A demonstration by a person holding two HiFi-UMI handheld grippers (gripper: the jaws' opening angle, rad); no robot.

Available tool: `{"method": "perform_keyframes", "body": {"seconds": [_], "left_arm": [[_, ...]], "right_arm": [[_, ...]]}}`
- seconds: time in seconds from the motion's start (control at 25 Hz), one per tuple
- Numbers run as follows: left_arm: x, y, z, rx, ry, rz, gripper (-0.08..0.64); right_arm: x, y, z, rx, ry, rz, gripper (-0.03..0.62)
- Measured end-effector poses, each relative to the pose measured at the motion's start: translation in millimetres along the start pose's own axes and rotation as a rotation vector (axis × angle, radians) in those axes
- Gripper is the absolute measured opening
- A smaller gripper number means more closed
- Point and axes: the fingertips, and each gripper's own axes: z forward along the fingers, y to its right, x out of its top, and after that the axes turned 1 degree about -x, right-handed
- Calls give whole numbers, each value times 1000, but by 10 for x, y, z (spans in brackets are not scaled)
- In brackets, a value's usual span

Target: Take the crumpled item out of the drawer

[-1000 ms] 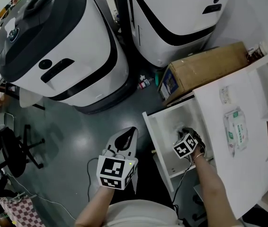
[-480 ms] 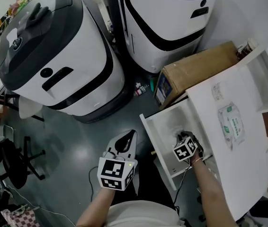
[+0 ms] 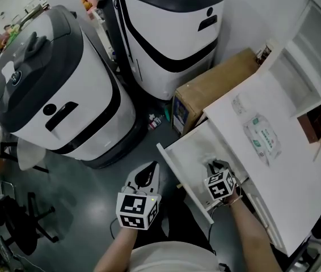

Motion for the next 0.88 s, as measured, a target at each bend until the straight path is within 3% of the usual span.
{"method": "perform_keyframes", "body": {"seconds": [0.68, 0.88], "left_arm": [[175, 305, 52, -180, 11, 111, -9], [250, 416, 44, -226, 16, 148, -9]], "right_arm": [[58, 393, -1255, -253, 270, 381, 57], [70, 462, -1675, -351, 346, 431, 57]]}}
